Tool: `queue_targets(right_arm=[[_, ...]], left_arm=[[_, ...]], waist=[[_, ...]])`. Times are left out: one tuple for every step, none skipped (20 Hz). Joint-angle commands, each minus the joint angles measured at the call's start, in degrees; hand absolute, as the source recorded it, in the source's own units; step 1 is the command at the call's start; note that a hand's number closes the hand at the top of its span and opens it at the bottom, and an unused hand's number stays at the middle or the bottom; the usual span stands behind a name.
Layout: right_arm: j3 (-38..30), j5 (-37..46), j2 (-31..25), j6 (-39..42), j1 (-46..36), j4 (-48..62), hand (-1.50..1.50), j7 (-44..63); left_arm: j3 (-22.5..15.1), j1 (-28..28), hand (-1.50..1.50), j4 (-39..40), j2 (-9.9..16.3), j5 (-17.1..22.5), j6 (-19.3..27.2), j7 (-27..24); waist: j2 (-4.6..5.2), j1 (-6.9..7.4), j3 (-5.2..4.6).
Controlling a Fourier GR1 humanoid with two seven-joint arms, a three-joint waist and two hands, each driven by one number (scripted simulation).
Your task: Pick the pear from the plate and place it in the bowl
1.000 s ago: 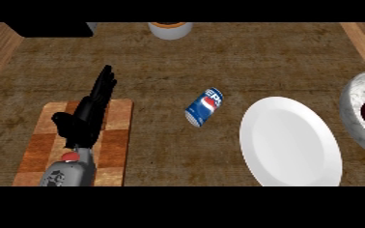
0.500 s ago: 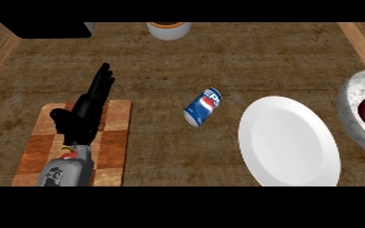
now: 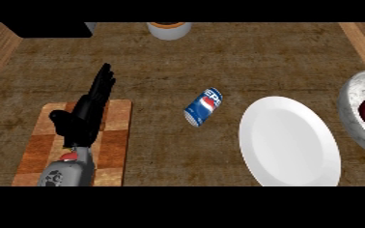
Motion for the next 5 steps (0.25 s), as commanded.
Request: queue_targets(right_arm=[[-0.44, -1.17, 2.12, 2.82, 4.76, -1.89, -1.50, -2.95], [0.83, -1.28, 2.72, 1.34, 3.52, -2.98, -1.50, -1.26], [-1.54, -2.18, -0.60, 4.40, 4.92, -0.42, -1.50, -2.68], [-2.32, -1.78, 1.96, 5.61, 9.34, -2.52, -1.50, -4.33], [-1.30, -2.05, 0.04, 5.71, 6.34, 0.21, -1.50, -5.13]], left_arm=[[-2.49, 3.50, 0.00, -0.21, -1.43, -2.42, 0.96, -3.28], [-0.01, 1.18, 0.00, 3.64, -0.22, -0.73, -0.41, -4.67], [4.92, -3.48, 0.00, 8.33, 2.40, 3.09, -2.90, -4.71], [0.59, 1.46, 0.00, 0.17, 0.18, 0.30, -0.47, -1.69], [0.49, 0.74, 0.00, 3.28, -0.13, 0.91, -1.74, -4.15]], waist=[[0.04, 0.13, 0.00], [0.08, 0.17, -0.01], [0.14, -0.11, -0.01], [0.01, 0.00, 0.00], [0.08, 0.18, 0.00]])
